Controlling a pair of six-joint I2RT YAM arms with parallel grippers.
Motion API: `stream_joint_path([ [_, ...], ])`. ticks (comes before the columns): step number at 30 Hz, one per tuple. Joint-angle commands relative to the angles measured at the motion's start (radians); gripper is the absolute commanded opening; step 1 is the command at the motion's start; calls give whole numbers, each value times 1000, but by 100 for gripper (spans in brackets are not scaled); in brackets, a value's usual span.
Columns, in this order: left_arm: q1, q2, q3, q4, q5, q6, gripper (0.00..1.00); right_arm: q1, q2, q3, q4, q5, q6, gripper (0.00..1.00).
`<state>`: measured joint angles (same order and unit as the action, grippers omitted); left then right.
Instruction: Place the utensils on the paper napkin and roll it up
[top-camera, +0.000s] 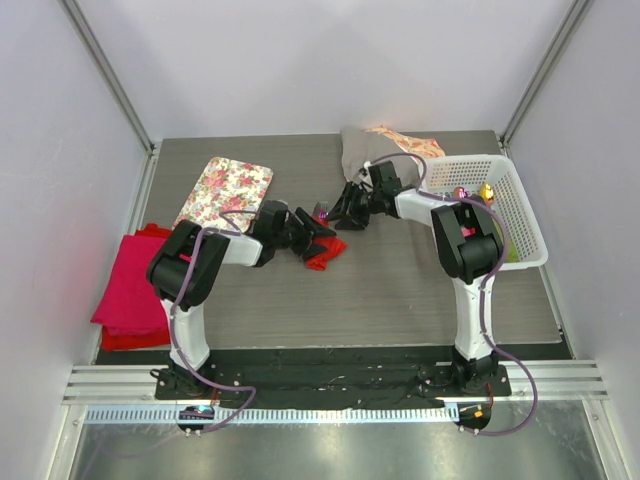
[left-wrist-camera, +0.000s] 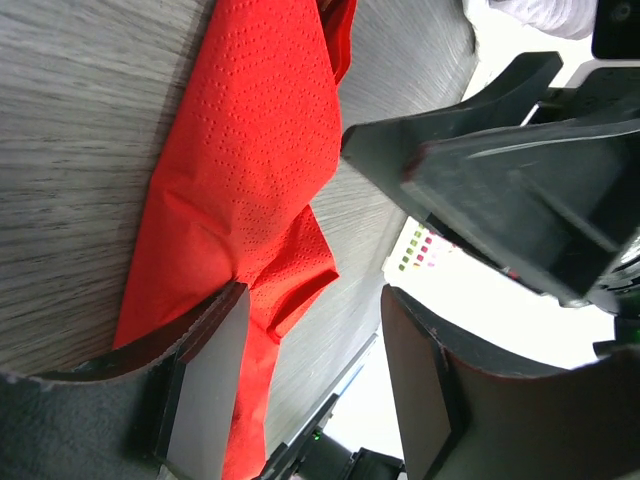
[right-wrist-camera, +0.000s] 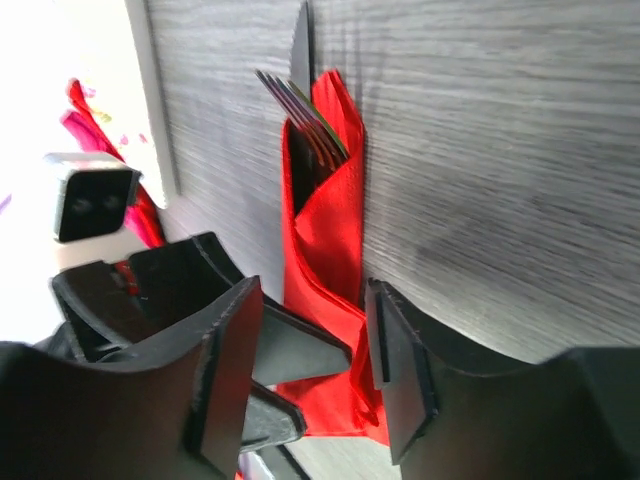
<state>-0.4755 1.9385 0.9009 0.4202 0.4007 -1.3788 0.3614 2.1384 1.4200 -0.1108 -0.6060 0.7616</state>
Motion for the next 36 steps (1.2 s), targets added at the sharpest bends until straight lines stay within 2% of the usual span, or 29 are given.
stream_joint_path([
  [1,3,50,-34,-156,-34,52,60,16,-6,17,-66,18,-84,49],
  [6,3,54,-40,-120,-25,46,56,16,-80,-46,-7,25,-82,42],
  [8,3,56,-42,-112,-22,43,55,14,-89,-44,2,9,-67,43],
  [13,5,51,-46,-100,-19,41,55,14,-61,-15,-7,-11,-47,50],
  [17,5,51,-48,-97,-17,41,54,11,-90,-30,-56,41,-79,50],
  [22,5,59,-53,-81,-13,35,53,-2,-143,-61,40,-11,-35,49],
  [27,5,59,-53,-74,-8,35,52,-9,-135,-76,195,-78,83,43],
  [29,6,59,-53,-72,-7,34,51,-9,-115,-95,284,-115,155,36],
  [32,6,59,-54,-66,-7,35,50,2,-87,-108,296,-126,170,29],
  [36,5,60,-54,-58,-5,35,48,17,-48,-116,260,-117,139,24],
])
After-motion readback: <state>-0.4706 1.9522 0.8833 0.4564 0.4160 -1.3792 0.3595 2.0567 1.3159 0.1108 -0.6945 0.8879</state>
